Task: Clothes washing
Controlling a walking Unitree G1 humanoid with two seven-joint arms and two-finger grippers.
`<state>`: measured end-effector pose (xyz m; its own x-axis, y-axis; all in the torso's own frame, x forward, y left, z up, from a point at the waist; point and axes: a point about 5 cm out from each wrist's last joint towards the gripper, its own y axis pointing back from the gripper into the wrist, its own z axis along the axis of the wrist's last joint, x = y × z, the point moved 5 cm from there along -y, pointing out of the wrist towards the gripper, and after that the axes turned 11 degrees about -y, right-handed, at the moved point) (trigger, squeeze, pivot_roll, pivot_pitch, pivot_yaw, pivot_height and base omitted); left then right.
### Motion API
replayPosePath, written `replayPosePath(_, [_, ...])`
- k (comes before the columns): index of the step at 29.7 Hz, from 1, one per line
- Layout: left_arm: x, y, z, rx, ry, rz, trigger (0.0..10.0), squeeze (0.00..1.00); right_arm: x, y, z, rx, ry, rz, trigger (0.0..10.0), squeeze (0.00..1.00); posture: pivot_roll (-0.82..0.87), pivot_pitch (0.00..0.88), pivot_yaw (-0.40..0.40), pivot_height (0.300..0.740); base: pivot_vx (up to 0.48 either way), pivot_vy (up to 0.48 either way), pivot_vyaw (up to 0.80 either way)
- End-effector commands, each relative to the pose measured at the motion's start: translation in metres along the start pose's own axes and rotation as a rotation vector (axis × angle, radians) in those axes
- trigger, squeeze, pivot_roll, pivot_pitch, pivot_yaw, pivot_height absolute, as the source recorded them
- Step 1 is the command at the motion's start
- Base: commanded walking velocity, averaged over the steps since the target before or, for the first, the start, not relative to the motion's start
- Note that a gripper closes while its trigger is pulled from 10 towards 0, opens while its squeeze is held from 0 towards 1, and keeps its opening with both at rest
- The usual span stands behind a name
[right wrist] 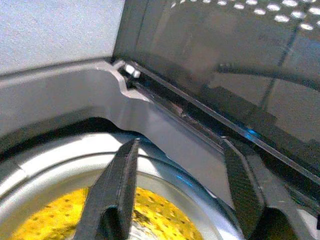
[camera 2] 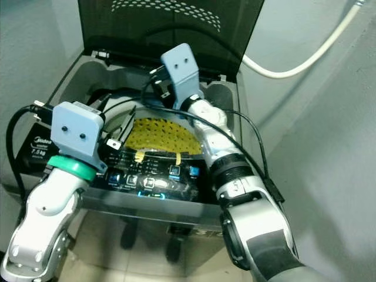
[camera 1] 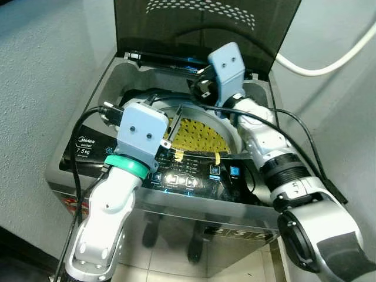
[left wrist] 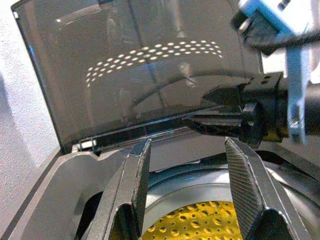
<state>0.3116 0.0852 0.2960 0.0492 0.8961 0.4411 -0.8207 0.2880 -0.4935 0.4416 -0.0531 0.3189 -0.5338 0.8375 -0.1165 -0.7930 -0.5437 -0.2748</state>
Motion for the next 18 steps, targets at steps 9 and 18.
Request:
replayPosePath(9, [-0.004, -0.002, 0.0, -0.016, 0.014, -0.027, 10.0, 0.0, -0.027, 0.052, 0.016, -0.132, -0.31, 0.09, 10.0, 0.0, 0.1, 0.061, -0.007, 0.74, 0.0, 0.0, 0.0])
replayPosePath(18, [-0.002, -0.003, -0.001, -0.018, 0.005, -0.036, 10.0, 0.0, -0.051, 0.103, 0.027, -0.19, -0.201, 0.064, 10.0, 0.0, 0.09, 0.057, 0.015, 0.74, 0.0, 0.0, 0.0])
